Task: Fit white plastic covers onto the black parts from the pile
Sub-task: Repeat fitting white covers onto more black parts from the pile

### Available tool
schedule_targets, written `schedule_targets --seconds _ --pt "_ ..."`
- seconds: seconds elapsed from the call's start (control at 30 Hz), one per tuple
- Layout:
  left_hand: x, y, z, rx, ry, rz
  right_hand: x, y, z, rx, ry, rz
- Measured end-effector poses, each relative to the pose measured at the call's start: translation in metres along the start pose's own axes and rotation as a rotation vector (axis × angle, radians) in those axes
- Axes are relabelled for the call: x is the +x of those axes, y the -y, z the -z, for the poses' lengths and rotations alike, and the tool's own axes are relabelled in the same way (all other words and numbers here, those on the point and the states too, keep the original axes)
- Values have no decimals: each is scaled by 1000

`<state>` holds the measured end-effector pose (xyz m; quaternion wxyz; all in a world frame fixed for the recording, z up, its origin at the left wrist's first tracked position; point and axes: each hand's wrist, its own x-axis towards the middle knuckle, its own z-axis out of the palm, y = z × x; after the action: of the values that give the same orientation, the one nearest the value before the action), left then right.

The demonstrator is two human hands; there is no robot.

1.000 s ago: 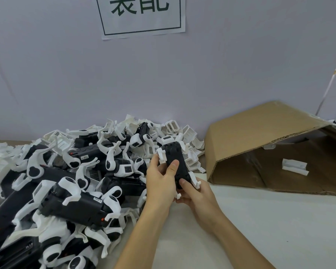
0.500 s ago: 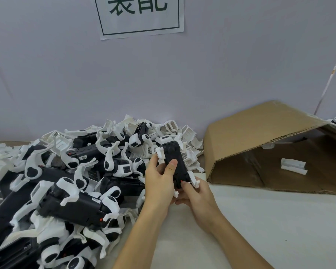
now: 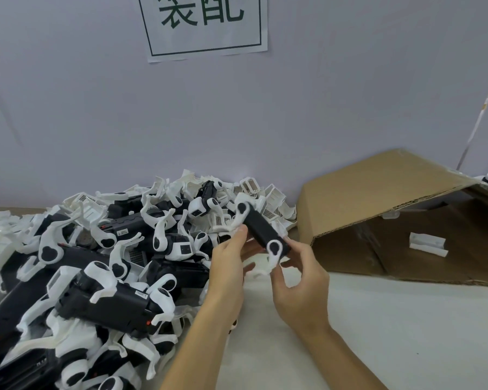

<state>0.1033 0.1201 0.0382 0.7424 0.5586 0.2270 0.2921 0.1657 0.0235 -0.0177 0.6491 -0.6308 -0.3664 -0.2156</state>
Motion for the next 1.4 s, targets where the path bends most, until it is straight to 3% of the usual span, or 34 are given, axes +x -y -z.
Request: schedule_targets --seconds 0.2,0.47,0.7,0.83,0.93,1.03,1.2,1.3,1.4 --pt "-7 -3 1 -32 60 -9 3 -7 0 -200 -21 447" --pt "-5 -5 2 -190 99 45 5 -4 2 -222 71 504" --pt "-4 -6 0 -222 -57 27 4 6 9 47 59 183" --pt "-1 -12 5 -350 -172 31 25 6 3 57 -63 -177" --pt "-1 -13 6 -403 -192 41 57 -1 -10 -102 132 -428" --pt "-2 -14 6 -412 -209 35 88 -7 -25 -327 405 -450" --pt "-1 -16 6 -425 -229 63 108 -7 -53 -428 729 -488" --pt "-1 -14 6 -410 -219 83 108 -7 -63 -376 838 -547" --pt "0 -12 7 -390 -210 81 99 -11 -68 -334 836 -608"
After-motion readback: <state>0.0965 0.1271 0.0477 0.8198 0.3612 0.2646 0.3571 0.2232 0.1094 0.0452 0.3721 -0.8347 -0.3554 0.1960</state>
